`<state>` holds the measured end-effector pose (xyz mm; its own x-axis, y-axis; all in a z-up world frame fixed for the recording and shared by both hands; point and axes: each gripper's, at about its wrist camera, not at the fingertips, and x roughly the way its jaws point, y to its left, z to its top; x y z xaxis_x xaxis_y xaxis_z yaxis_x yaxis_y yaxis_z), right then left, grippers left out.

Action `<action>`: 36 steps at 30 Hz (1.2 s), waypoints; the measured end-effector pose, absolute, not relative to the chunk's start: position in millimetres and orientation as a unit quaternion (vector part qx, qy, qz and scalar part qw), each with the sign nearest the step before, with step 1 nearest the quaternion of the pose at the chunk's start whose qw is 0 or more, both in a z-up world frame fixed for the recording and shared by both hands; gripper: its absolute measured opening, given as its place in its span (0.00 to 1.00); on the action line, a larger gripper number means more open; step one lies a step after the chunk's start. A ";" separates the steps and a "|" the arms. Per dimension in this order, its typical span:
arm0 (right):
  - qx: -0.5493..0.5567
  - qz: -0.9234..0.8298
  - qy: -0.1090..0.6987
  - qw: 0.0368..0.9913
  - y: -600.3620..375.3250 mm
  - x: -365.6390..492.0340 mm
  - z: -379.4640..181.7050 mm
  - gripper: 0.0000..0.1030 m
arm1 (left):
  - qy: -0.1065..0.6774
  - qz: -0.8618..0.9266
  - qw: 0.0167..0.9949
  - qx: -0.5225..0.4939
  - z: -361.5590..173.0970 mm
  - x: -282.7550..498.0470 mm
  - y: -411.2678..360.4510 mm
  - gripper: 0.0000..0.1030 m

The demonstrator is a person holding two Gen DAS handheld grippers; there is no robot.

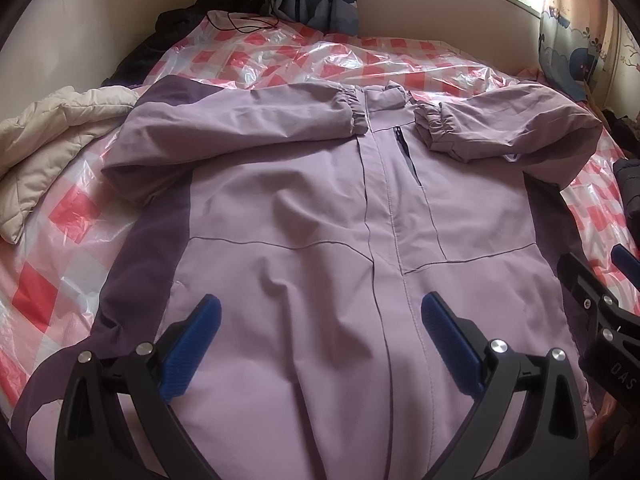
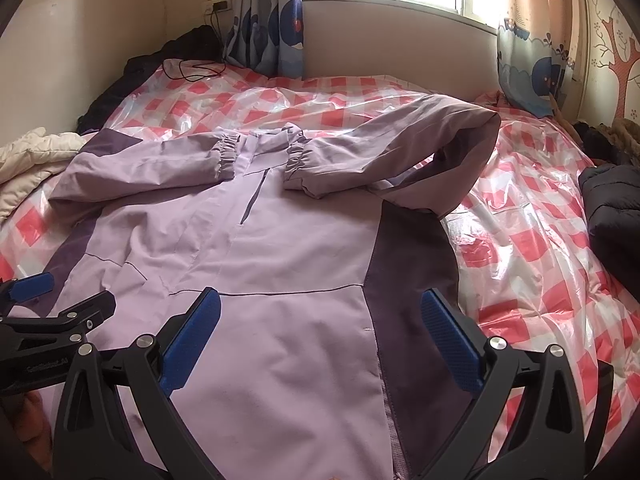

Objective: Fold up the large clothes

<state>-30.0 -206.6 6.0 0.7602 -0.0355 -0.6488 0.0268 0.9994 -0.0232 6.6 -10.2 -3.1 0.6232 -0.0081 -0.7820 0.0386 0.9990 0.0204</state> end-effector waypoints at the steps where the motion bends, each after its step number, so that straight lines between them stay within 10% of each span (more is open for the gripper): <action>1: -0.007 -0.016 0.346 0.938 -206.3 -30.3 6.2 0.94 | 0.435 -0.013 0.900 0.016 -3.4 6.9 -9.9 0.93; 36: -0.009 -0.013 0.345 0.939 -201.6 -31.8 6.5 0.94 | 0.439 -0.016 0.898 0.014 -0.8 9.6 -12.3 0.93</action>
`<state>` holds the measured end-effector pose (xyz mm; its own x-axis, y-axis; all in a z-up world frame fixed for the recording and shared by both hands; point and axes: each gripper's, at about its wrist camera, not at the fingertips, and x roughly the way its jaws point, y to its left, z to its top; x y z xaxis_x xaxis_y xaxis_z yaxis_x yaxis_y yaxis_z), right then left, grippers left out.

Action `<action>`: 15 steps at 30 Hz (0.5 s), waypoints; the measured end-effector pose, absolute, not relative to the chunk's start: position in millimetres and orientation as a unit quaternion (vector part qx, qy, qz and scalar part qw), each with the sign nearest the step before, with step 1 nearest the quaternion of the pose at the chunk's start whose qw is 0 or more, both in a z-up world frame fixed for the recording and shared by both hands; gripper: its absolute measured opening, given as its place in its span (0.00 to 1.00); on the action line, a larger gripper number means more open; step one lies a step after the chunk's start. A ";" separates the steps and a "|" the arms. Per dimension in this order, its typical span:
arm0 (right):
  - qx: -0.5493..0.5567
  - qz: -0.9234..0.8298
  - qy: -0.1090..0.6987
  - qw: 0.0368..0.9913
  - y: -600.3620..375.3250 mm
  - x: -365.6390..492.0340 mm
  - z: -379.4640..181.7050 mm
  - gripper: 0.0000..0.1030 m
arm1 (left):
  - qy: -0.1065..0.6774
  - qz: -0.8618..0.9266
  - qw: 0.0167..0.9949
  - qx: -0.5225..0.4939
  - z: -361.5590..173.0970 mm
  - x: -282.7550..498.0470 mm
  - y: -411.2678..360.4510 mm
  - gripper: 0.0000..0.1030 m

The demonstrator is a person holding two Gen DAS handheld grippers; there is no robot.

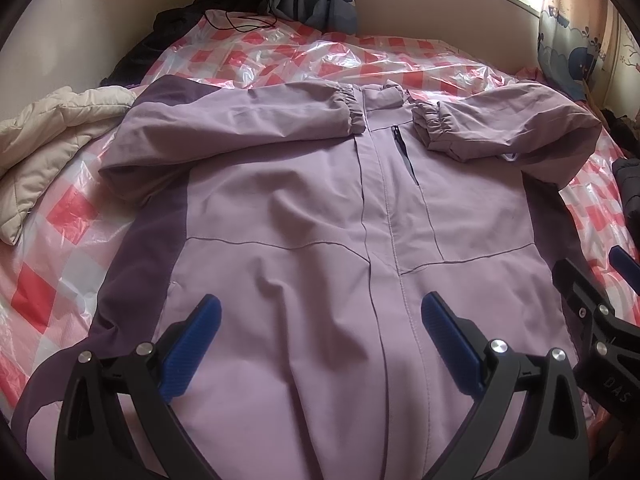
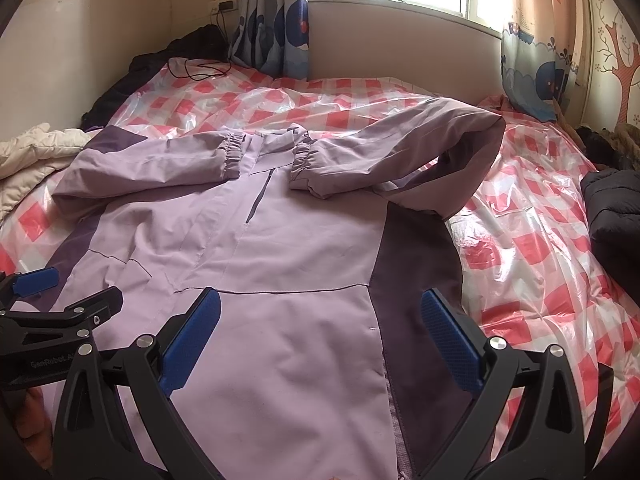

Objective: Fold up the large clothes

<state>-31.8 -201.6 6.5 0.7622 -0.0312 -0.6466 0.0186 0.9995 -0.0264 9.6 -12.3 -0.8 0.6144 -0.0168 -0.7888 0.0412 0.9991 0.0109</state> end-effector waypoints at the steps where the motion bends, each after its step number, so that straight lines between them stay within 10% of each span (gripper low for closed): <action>1: -0.010 -0.013 0.344 0.939 -201.2 -31.9 6.4 0.94 | 0.439 -0.016 0.898 0.015 -0.9 9.3 -12.5 0.93; 15: -0.010 -0.011 0.344 0.939 -201.4 -32.1 5.2 0.94 | 0.439 -0.014 0.898 0.018 -1.6 9.3 -13.1 0.93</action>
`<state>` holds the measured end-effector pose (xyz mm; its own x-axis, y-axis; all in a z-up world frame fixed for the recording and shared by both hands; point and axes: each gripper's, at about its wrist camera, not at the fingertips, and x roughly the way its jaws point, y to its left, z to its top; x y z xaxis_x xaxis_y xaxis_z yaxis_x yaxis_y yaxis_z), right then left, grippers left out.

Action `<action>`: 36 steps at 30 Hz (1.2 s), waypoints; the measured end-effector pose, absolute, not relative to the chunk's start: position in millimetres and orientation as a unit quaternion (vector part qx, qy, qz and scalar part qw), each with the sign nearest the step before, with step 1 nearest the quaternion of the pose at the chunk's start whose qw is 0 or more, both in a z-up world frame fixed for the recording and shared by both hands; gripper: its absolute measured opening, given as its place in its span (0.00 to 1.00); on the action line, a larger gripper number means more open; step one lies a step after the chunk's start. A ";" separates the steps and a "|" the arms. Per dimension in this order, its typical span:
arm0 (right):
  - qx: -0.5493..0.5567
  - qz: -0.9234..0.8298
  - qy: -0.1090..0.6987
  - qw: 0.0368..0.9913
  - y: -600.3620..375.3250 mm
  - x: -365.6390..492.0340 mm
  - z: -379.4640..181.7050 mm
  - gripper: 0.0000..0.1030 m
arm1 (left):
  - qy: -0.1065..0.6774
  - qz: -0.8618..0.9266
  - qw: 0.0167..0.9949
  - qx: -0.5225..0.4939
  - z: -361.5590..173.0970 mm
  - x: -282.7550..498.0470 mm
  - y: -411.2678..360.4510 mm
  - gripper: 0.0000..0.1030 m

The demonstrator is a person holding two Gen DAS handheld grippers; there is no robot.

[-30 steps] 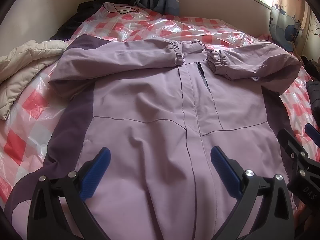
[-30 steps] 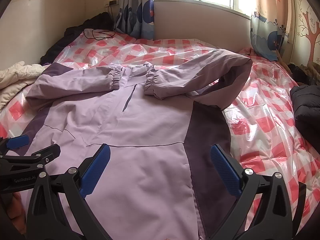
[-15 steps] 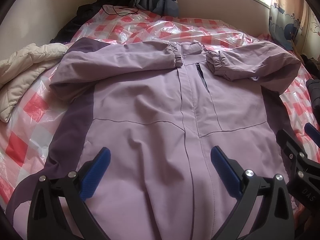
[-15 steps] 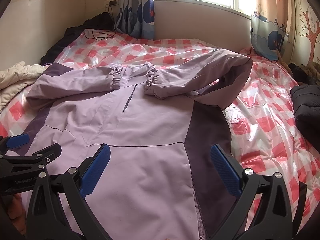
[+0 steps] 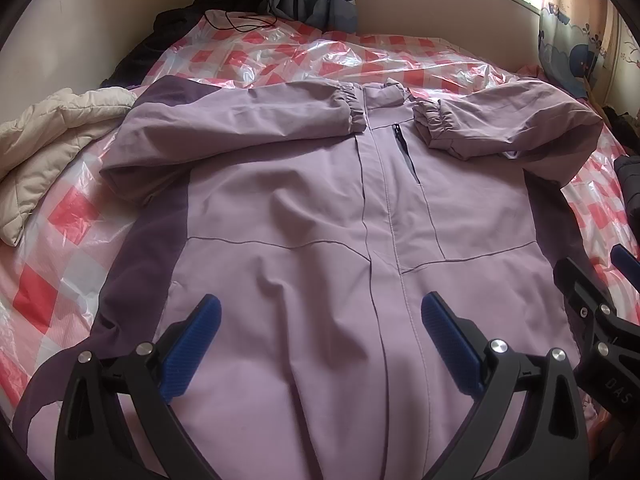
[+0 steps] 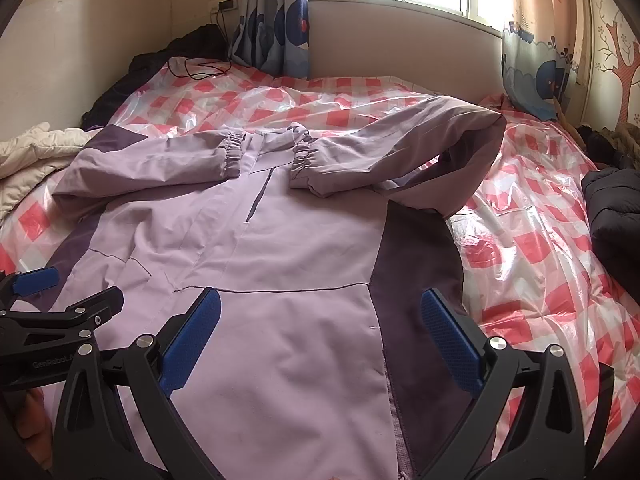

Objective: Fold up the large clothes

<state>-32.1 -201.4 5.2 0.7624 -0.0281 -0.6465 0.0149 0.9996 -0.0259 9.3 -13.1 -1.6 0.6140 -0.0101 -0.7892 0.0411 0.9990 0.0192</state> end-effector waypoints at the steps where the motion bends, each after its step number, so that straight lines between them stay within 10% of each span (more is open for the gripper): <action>1: -0.010 -0.011 0.345 0.939 -201.2 -31.9 5.2 0.94 | 0.439 -0.014 0.898 0.018 -1.6 9.5 -13.0 0.93; 36: -0.010 -0.008 0.349 0.937 -204.5 -30.2 -2.4 0.94 | 0.438 -0.011 0.899 0.021 -2.0 9.2 -11.4 0.93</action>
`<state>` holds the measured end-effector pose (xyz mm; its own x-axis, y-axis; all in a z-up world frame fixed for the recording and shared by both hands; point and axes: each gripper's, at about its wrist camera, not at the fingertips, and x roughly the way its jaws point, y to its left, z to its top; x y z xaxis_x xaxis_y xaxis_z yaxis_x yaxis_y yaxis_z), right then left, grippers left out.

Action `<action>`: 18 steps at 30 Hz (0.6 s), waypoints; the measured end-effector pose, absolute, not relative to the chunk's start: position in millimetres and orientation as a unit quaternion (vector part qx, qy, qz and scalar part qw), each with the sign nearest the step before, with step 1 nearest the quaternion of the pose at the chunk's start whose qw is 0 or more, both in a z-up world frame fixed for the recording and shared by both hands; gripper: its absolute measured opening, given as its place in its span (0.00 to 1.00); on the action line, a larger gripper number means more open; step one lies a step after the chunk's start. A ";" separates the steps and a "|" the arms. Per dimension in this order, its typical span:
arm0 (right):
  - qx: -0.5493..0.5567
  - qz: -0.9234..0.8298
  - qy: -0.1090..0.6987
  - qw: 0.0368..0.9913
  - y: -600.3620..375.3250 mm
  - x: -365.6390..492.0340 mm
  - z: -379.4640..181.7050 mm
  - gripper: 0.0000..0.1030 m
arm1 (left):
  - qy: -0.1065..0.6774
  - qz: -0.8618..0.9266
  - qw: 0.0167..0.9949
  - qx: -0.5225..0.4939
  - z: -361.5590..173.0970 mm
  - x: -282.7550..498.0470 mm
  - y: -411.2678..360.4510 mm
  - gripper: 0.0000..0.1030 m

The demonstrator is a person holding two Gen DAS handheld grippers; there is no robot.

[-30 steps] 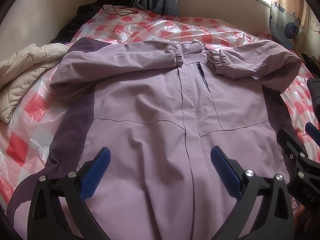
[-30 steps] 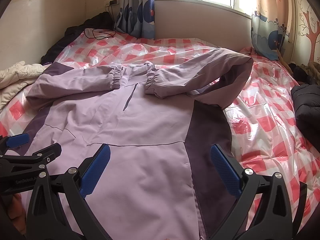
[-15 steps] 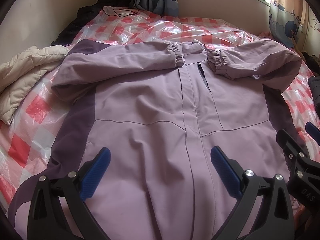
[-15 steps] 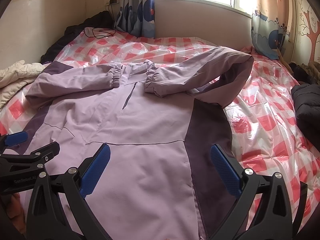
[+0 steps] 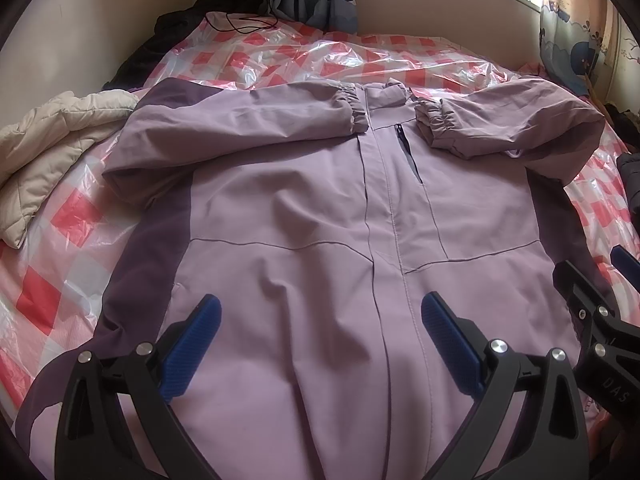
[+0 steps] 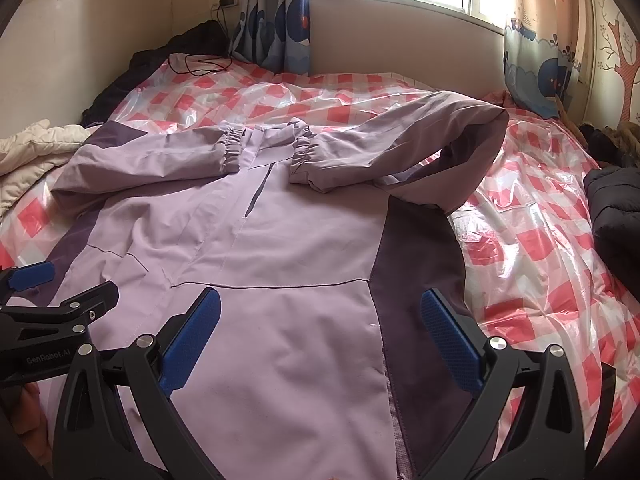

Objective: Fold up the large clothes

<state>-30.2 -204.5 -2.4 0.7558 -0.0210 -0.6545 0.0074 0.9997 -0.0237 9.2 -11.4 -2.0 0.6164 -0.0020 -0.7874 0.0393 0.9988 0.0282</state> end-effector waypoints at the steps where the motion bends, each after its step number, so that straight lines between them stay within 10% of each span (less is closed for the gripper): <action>1: -0.010 -0.008 0.349 0.937 -204.5 -30.2 -2.1 0.94 | 0.437 -0.010 0.899 0.022 -1.7 9.1 -10.8 0.93; 18: -0.011 -0.009 0.358 0.934 -207.7 -26.6 -8.4 0.94 | 0.433 -0.005 0.901 0.026 -1.4 11.0 -9.5 0.93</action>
<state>-26.6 -207.7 -8.4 0.7435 -0.0246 -0.6682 0.0081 0.9996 -0.0277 11.0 -9.5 -1.4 0.6246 0.0128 -0.7808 0.0326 0.9986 0.0424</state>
